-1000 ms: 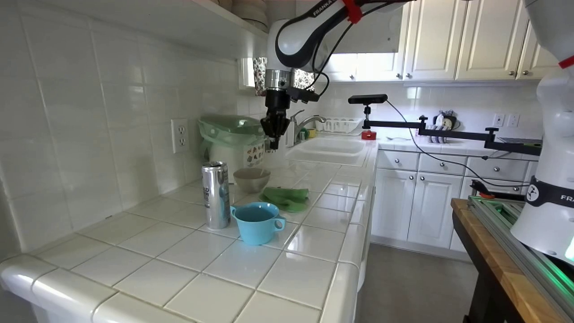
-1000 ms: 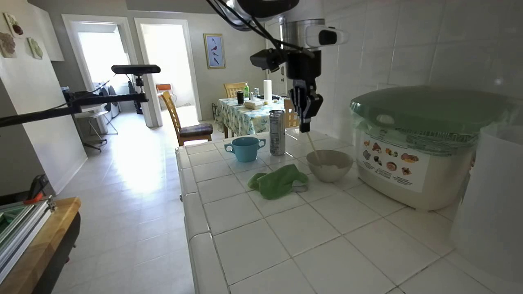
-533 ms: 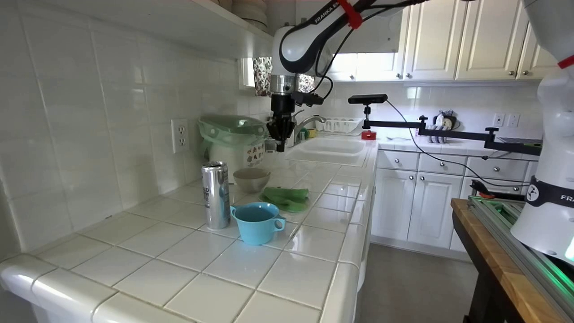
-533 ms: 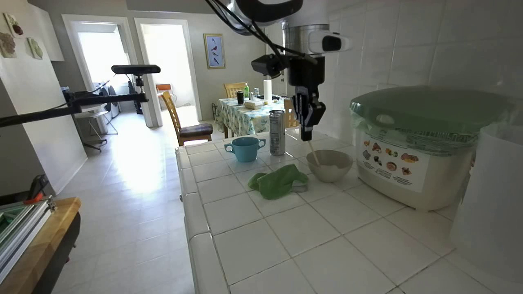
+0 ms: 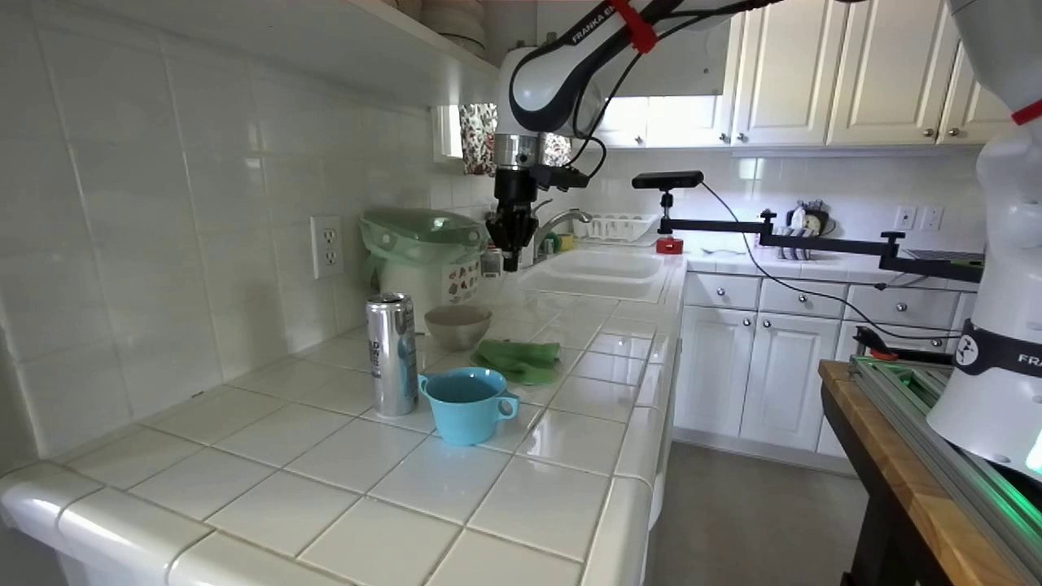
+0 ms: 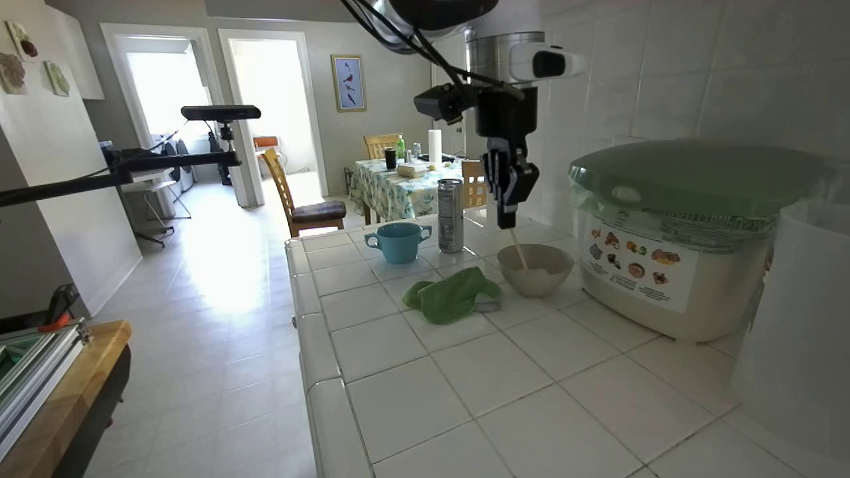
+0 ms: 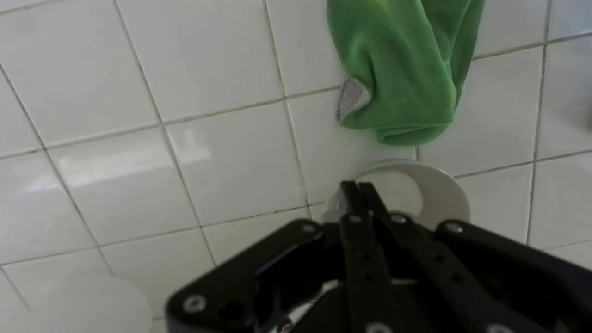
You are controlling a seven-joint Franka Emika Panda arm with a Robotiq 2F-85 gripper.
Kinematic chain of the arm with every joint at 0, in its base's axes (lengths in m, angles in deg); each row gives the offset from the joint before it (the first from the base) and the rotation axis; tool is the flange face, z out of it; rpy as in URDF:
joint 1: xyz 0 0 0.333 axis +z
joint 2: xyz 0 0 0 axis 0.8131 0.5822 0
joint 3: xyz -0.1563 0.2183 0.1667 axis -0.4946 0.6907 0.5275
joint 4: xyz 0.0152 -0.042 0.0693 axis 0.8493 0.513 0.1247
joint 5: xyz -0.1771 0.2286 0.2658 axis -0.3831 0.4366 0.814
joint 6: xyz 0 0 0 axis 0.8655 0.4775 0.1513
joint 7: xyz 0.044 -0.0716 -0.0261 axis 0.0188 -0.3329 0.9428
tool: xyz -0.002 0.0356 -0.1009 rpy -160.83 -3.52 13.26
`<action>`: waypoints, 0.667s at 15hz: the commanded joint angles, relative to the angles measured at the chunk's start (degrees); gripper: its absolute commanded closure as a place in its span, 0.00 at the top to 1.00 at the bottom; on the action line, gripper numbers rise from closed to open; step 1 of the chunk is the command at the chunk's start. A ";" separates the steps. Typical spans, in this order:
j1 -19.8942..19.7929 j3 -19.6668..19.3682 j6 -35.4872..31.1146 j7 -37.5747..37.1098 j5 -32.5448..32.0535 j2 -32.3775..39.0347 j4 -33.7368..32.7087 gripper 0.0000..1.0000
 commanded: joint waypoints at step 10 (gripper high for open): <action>1.85 4.15 1.18 2.28 -0.27 4.00 -7.26 0.01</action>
